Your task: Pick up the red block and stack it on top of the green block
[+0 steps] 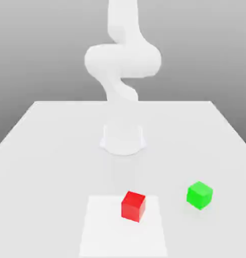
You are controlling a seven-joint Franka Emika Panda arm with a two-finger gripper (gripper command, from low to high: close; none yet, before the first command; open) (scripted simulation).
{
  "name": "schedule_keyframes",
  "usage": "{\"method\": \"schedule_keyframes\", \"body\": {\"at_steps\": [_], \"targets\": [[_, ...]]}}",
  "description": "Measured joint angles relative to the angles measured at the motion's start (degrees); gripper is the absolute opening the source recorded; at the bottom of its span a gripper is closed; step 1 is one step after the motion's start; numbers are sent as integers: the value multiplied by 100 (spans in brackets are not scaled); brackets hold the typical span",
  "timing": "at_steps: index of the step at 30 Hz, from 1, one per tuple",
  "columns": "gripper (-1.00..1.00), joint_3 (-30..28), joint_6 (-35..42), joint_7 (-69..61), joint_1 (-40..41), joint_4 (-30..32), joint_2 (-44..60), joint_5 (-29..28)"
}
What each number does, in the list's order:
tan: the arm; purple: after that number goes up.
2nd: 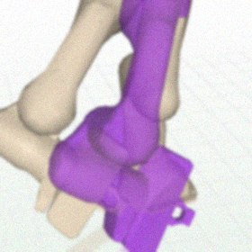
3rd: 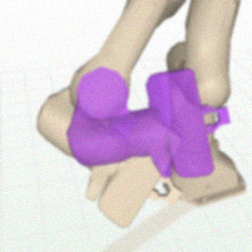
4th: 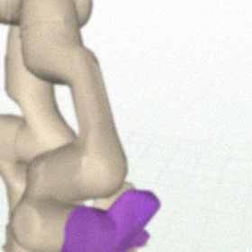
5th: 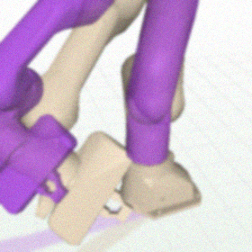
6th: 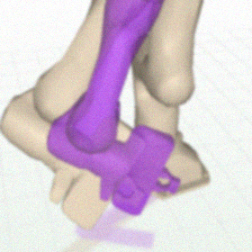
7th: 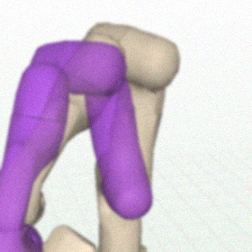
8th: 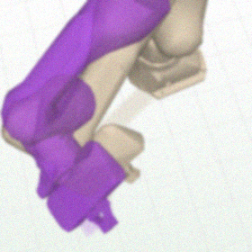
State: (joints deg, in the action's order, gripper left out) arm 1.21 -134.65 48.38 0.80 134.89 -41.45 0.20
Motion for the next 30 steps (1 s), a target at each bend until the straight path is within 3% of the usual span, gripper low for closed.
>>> {"method": "schedule_keyframes", "body": {"at_steps": [18,25,26,30], "targets": [[0,748,-2466,2278,358,2537,3858,18],[0,348,-3659,2851,106,2472,5314,-615],[-100,276,-3767,2888,46,2454,5441,-666],[-100,278,-3775,2898,47,2454,5441,-676]]}}
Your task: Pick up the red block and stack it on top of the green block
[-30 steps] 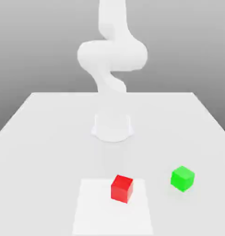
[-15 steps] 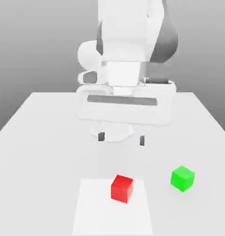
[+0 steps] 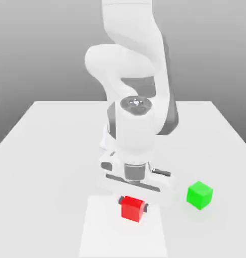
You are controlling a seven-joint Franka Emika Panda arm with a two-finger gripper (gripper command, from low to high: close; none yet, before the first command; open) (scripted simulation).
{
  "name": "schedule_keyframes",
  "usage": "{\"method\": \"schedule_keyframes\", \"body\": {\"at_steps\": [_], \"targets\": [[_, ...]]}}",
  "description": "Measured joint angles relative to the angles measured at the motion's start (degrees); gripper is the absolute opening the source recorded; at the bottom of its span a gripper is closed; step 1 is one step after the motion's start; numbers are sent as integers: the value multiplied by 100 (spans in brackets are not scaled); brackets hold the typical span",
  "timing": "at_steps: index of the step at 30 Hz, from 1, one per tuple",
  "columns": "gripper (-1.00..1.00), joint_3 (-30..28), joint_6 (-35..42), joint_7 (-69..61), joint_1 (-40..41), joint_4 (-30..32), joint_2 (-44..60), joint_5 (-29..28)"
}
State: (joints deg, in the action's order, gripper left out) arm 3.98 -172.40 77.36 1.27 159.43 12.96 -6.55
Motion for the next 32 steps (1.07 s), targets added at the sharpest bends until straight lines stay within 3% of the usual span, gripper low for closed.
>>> {"method": "schedule_keyframes", "body": {"at_steps": [3,11,20,24,28,29,32], "targets": [[-100,3,7,-1,3,1,-8,2],[-100,439,1206,-283,112,184,-1403,729],[-100,1625,1886,1756,-1354,49,-1987,1226],[-100,1869,1563,2370,-1410,0,-1603,892],[-100,1677,926,2982,-1429,-31,-877,66],[100,1578,788,3119,-1493,-36,-717,-124],[100,1578,788,3119,-1493,-36,-717,-124]]}}
